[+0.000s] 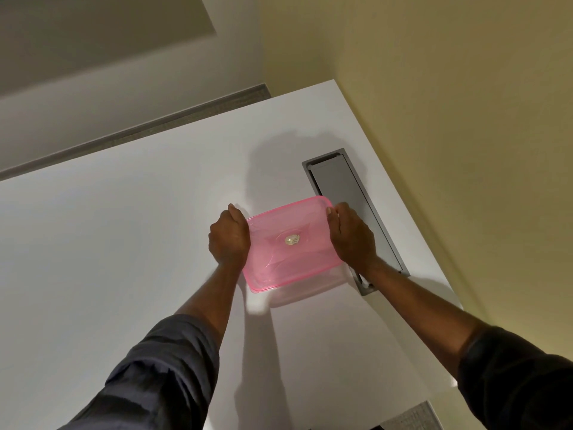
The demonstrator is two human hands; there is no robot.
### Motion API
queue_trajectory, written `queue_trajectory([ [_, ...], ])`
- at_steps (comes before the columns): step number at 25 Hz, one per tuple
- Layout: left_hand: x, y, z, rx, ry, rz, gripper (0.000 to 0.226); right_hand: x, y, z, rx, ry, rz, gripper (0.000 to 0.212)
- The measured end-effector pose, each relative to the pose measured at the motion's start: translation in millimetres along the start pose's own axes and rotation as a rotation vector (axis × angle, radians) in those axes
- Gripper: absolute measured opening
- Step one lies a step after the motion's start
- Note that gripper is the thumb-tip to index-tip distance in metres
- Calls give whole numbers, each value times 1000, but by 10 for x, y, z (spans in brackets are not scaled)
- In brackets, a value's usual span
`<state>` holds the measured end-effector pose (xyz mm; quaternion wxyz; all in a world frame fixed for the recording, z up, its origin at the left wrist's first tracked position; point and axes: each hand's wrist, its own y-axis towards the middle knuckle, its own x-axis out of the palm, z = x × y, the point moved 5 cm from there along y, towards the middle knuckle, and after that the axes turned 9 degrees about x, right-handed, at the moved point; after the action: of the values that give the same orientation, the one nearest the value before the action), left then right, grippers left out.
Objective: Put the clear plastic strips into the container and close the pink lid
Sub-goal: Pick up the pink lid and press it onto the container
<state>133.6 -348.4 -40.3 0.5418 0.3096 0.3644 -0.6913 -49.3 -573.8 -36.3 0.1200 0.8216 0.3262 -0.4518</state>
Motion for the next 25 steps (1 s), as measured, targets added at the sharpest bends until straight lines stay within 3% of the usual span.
queue_trajectory([
  [8, 20, 8, -20, 12, -11, 9, 62, 207, 809, -408, 62, -143, -65, 50],
  [18, 55, 41, -38, -12, -43, -26, 66, 294, 921, -313, 113, -113, -104, 54],
  [25, 56, 10, -55, -17, -42, 55, 61, 242, 845, -308, 101, -88, -41, 53],
])
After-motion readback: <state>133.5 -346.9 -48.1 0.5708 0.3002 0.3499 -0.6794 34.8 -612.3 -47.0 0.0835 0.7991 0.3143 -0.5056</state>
